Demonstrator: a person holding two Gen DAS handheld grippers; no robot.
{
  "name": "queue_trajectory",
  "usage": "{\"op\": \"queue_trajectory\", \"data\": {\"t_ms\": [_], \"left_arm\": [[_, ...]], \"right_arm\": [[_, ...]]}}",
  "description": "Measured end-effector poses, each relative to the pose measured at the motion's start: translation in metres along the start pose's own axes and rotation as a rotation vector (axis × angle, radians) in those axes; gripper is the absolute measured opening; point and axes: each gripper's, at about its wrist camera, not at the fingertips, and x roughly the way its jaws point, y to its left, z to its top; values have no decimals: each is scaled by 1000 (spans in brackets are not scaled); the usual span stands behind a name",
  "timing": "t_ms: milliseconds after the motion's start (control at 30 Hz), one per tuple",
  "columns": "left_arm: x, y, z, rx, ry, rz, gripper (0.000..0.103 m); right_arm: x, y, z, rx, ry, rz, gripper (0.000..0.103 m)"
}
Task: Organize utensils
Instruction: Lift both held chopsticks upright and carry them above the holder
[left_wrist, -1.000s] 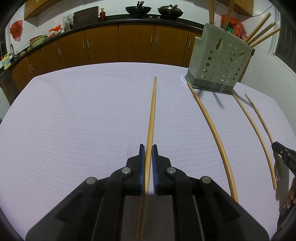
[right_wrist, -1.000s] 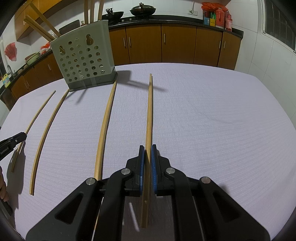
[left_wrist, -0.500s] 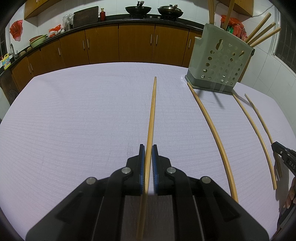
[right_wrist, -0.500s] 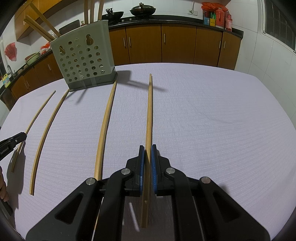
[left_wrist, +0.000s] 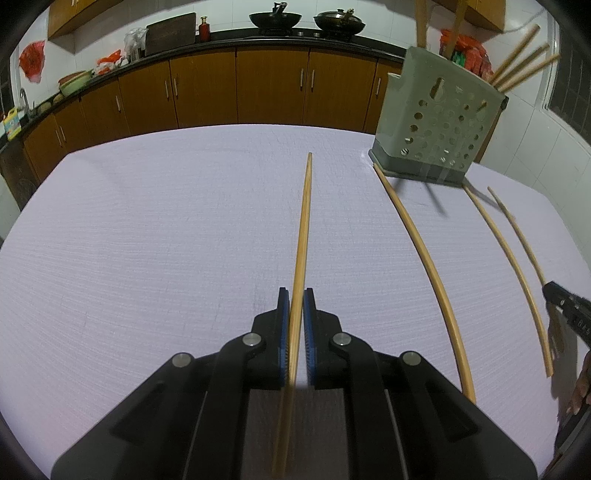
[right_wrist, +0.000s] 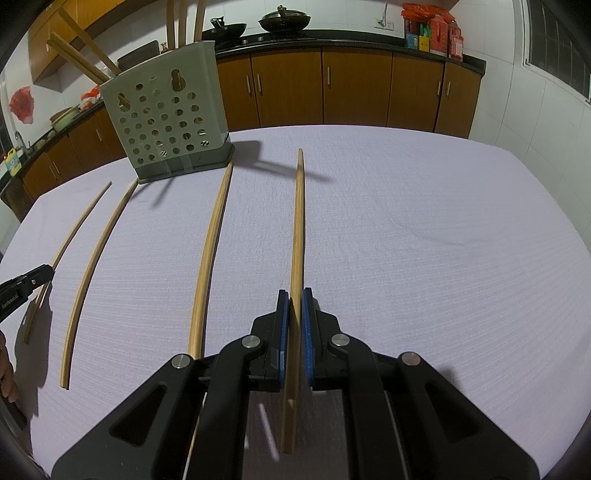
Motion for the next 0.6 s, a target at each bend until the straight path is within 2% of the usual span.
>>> {"op": "queue_trajectory", "data": {"t_ms": [233,300,400,600], "left_arm": [[-9,-6,-10,58,2,11,7],[-13,-5,-10,60,-1,3,7],[-35,-6,-4,74,-59,-3,7],[-89,-7,25,90,-225,-16,7]], "right_arm": [[-6,-3,-5,3,-1,8,8],[-13,-1,-4,-6,-32,-3,8],[-34,-3,2,-12,-99,-6,7],[-82,-4,31,-4,-266,-3,7]]}}
